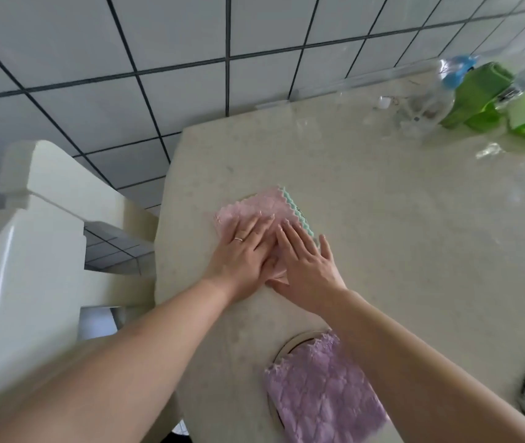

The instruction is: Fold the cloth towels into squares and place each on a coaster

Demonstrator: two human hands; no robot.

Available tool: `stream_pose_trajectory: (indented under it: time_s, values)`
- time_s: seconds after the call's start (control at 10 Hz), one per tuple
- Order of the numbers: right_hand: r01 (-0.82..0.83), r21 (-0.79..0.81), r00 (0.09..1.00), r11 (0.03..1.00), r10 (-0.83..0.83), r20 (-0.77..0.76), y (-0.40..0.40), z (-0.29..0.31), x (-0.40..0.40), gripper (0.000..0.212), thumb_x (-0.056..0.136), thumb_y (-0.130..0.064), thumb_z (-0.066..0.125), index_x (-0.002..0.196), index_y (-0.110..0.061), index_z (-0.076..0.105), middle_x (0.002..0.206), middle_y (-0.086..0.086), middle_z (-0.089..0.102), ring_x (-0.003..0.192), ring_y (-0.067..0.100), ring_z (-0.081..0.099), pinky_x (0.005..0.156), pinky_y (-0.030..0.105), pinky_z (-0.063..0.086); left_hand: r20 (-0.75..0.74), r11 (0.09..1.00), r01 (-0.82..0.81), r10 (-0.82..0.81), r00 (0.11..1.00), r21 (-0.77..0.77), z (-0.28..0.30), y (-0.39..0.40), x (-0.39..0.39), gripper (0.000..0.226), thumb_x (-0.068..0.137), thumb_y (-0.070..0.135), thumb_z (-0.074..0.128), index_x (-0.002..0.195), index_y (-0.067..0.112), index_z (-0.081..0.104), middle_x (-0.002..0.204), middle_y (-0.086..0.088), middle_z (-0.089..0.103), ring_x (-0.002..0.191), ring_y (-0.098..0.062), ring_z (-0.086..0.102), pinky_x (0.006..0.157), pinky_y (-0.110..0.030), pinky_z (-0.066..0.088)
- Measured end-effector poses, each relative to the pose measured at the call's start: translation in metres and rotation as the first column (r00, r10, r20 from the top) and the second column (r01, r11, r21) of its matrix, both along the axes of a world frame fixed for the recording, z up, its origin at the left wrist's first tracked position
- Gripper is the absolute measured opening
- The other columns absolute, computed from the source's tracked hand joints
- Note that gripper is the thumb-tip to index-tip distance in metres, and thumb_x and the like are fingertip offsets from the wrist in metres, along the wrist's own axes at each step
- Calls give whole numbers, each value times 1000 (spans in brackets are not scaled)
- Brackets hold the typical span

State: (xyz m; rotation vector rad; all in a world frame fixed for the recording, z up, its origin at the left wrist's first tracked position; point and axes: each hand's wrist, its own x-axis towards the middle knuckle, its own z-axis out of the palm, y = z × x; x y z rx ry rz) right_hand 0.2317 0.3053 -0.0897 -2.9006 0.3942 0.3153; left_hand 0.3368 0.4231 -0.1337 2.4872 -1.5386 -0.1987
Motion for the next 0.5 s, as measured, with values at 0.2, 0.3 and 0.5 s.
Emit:
stream_pose_trajectory:
  time_s: [0.2,0.3,0.5]
  values:
    - [22,44,979,999,-13,-201,-18,4,7,103,76,-75,41,149,-20,-7,157,-6,-12,144,15,-11,114,52,-3,-33,979,-190,193,981,76,2,-3,9,78,82,62,25,141,14,36,150,-12,31,137,-36,28,112,-50,18]
    - [84,17,949,996,-74,-307,-22,12,13,103,76,-74,43,149,-20,-7,158,-2,-8,145,18,-6,114,53,-3,-47,949,-233,248,968,212,12,-7,9,83,79,69,9,148,24,10,158,-4,3,144,-28,3,113,-50,1]
    - [153,-78,975,985,-163,-152,-41,41,-8,82,87,-49,53,149,-22,6,157,4,11,144,21,8,117,47,3,-301,868,-481,496,815,127,46,-11,5,67,90,57,34,145,21,21,151,-5,29,138,-22,26,113,-47,15]
